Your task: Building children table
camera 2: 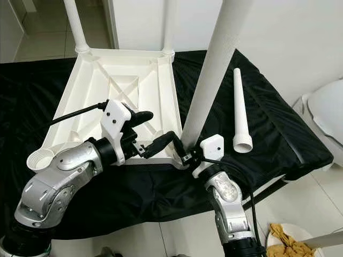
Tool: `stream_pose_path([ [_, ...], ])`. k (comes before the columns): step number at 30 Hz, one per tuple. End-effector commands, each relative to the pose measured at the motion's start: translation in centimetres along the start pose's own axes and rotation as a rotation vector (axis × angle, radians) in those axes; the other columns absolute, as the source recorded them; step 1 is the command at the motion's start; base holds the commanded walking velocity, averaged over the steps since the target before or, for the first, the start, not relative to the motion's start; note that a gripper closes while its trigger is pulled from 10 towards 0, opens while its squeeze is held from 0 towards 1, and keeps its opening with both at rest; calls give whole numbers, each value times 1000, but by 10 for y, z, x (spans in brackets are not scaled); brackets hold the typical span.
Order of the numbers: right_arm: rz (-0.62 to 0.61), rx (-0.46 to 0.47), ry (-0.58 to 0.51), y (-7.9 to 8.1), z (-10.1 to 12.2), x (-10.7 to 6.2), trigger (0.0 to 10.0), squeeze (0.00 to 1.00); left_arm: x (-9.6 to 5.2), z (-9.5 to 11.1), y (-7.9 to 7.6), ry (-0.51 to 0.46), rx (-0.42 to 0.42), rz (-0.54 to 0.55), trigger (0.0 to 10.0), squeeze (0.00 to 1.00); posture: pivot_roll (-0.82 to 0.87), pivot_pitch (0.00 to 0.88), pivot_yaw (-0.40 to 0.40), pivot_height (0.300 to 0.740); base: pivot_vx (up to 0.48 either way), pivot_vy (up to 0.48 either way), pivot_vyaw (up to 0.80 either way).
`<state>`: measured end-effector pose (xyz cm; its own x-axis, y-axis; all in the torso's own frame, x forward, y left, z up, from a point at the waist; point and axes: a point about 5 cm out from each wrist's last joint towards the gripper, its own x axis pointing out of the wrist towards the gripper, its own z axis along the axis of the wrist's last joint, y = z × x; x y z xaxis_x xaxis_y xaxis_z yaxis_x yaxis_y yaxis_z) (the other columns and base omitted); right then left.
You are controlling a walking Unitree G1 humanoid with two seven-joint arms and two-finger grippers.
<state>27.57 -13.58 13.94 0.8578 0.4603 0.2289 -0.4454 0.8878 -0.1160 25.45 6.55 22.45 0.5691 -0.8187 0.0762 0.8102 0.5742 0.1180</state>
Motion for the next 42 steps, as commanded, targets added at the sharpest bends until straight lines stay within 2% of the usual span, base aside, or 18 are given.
stream_pose_path([
  [1,-62,103,273,-3,-46,-21,10000,0,1,3,-1,-5,5,1,10000,0,-63,101,-2,740,0,0,0],
  [13,-95,131,311,-3,-44,-9,10000,0,0,4,0,-2,4,0,10000,0,-59,100,2,740,0,0,0],
  [17,-113,142,344,-3,-49,-13,10000,0,0,3,-1,0,6,-2,10000,0,-58,102,3,740,0,0,0],
  [21,-173,167,381,-5,-53,-13,10000,0,-1,3,0,1,6,0,10000,0,-58,101,4,740,0,0,0],
  [29,-281,152,377,-11,-50,-7,10000,0,0,4,0,-1,7,-2,10000,0,-57,100,4,740,0,0,0],
  [36,-260,129,355,-3,-47,-6,10000,0,0,5,0,-4,5,0,10000,0,-59,100,2,740,0,0,0],
  [42,-211,152,360,-2,-48,-7,10000,0,1,4,0,-3,3,0,10000,0,-61,101,2,740,0,0,0],
])
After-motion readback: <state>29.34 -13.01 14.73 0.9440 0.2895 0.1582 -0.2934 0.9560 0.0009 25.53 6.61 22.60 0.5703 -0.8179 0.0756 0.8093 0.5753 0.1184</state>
